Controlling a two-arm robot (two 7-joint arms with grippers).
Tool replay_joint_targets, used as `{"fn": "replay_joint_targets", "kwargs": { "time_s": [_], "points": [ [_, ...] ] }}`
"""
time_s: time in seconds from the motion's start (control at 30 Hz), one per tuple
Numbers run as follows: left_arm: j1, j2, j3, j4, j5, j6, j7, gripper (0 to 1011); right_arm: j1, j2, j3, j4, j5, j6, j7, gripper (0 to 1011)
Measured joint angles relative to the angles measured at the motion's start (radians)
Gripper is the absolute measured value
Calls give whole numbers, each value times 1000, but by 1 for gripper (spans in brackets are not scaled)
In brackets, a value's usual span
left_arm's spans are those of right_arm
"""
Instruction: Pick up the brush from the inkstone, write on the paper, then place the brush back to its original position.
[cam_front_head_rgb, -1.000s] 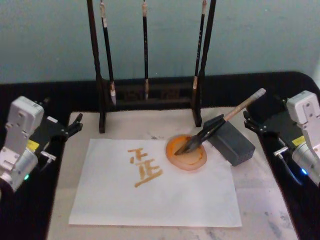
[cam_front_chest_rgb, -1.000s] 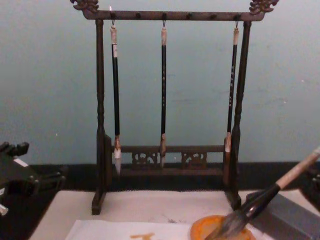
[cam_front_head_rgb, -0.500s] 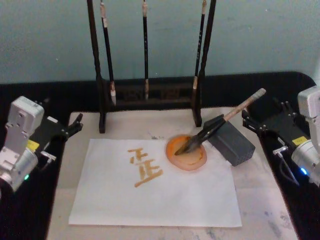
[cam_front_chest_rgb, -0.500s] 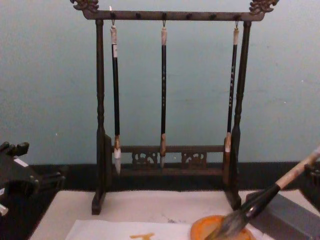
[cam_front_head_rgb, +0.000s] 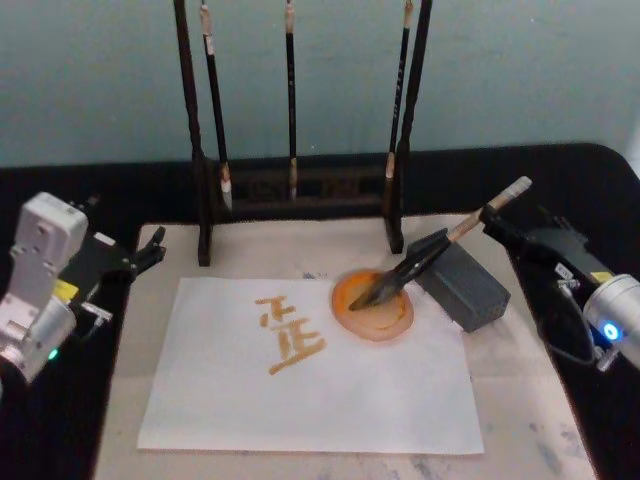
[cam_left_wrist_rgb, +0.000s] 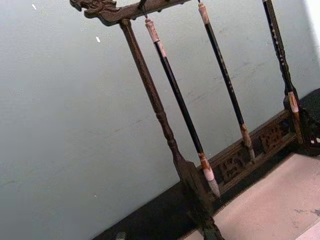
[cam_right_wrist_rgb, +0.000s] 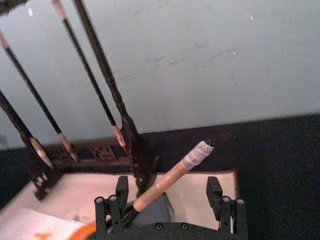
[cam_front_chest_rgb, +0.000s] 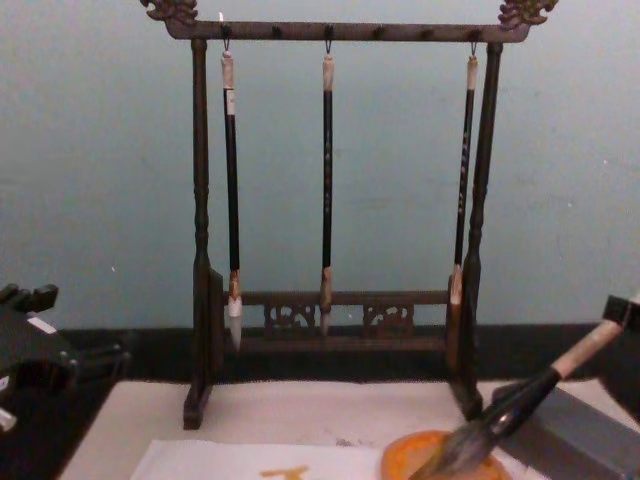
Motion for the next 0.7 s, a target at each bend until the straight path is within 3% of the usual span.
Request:
{"fn": "replay_joint_targets", "kwargs": {
  "time_s": [0.17,0.23,0.37,0.7],
  "points": [
    [0,0,0,0,0,0,0,1010,-3,-36,38,-3,90,57,6,1000],
    [0,0,0,0,0,0,0,1010,-2,-55,57,-2,154,91,-3,1000],
    [0,0,0,0,0,0,0,1010,2,-72,71,3,221,129,-16,1000],
    [0,0,0,0,0,0,0,1010,23,-100,75,30,317,180,-50,1000]
  ]
}}
